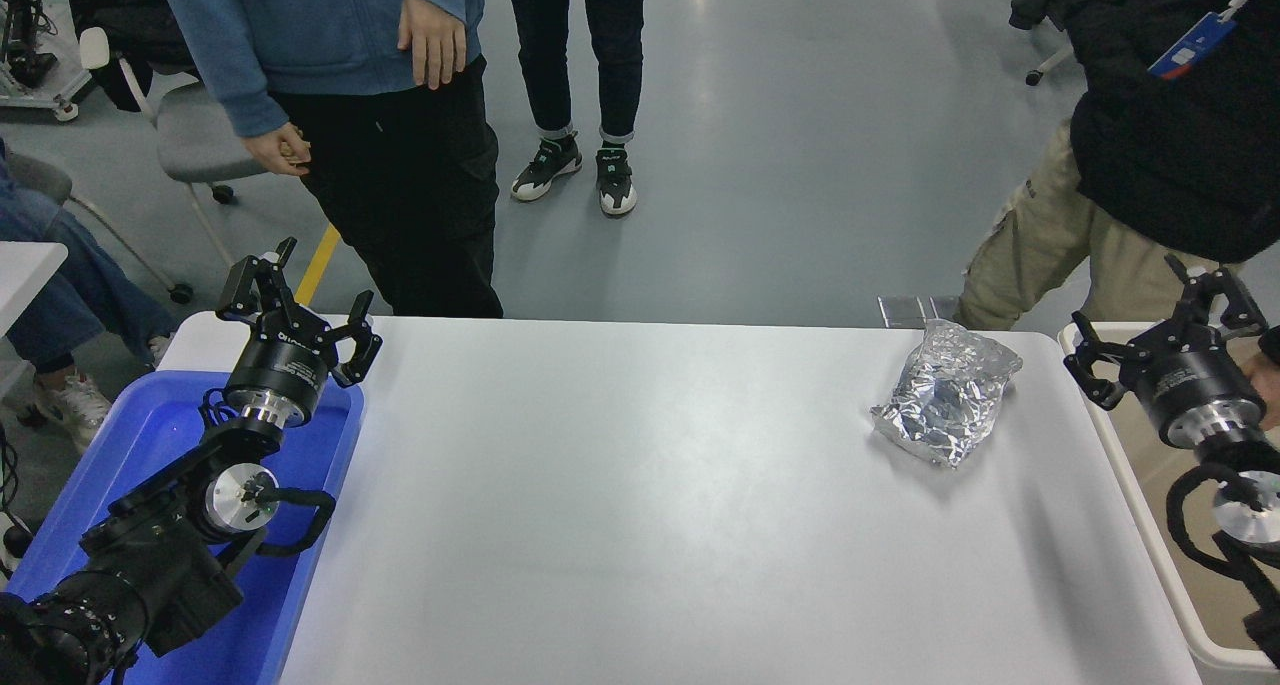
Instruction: Dispose of the paper cup in the dustbin
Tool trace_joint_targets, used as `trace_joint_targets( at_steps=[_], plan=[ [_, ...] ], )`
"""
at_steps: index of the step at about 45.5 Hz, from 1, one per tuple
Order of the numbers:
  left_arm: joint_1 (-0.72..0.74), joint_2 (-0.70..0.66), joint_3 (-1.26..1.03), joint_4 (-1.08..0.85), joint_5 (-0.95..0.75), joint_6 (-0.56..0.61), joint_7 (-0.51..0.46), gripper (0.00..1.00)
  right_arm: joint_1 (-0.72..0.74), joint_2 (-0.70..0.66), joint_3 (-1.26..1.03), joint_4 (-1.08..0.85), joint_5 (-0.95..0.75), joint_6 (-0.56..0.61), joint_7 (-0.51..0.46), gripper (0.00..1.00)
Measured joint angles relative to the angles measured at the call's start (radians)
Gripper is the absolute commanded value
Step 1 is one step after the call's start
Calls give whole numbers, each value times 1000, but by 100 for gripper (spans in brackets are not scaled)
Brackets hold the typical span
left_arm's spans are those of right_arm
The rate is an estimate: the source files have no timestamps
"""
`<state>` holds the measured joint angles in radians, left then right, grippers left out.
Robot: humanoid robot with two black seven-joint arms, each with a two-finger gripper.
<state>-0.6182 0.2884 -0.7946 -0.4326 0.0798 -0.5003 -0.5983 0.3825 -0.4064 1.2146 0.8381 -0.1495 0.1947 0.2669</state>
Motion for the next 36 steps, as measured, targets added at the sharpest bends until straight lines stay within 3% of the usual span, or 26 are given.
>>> trace_joint_targets(
  at_steps=[15,36],
  plan=[
    [0,0,0,0,0,0,0,100,-12,113,40,5,-92,-3,45,99],
    [0,0,0,0,0,0,0,100,-11,143,40,8,-122,-5,57,99]
  ],
)
